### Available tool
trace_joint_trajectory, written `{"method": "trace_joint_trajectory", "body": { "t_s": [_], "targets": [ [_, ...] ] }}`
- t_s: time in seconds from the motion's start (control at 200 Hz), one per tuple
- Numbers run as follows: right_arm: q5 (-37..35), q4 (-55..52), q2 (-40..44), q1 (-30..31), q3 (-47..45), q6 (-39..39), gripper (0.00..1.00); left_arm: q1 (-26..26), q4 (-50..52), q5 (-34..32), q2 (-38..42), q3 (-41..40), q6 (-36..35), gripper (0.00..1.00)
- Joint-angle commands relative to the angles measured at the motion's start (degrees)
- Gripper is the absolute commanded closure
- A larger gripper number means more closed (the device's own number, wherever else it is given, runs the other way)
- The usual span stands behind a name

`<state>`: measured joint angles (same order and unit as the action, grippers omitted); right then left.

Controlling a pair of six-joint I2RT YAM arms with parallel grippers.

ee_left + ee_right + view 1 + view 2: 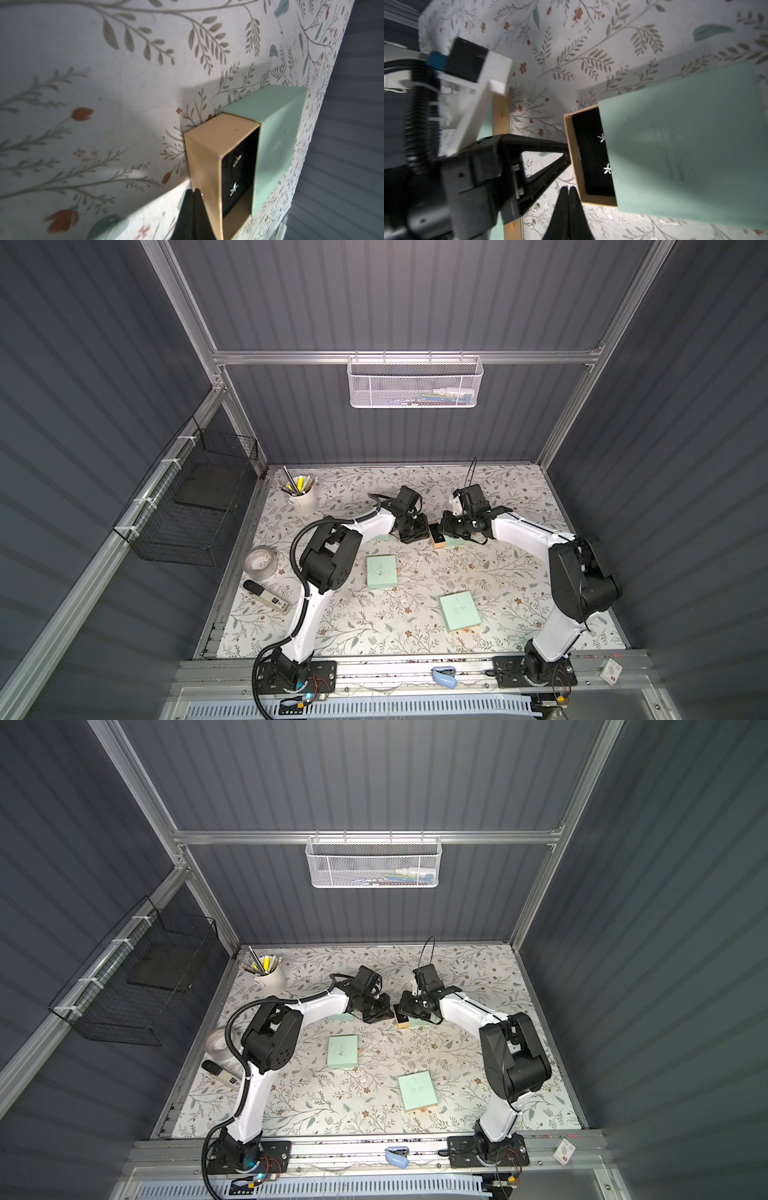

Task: Take out the earrings from the drawer-style jewelry box
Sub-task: Open the drawer in the jewelry box.

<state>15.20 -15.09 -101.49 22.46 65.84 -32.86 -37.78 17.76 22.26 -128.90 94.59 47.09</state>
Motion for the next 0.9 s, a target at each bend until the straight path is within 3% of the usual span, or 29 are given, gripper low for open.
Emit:
{"method": "trace_joint_trajectory", "body": {
  "t_s": [0.0, 0.896],
  "targets": [
    [-2.8, -3.6, -1.7, 0.8, 2.5, 1.1, 0.95, -0.3, 0.3, 0.0, 2.0, -1.0, -0.8, 1.00],
    [-8.5, -6.9, -8.0, 1.6, 7.4, 1.1, 0.94, -0.2, -0.9, 0.8, 4.1, -3.2, -0.6, 1.00]
  ]
}}
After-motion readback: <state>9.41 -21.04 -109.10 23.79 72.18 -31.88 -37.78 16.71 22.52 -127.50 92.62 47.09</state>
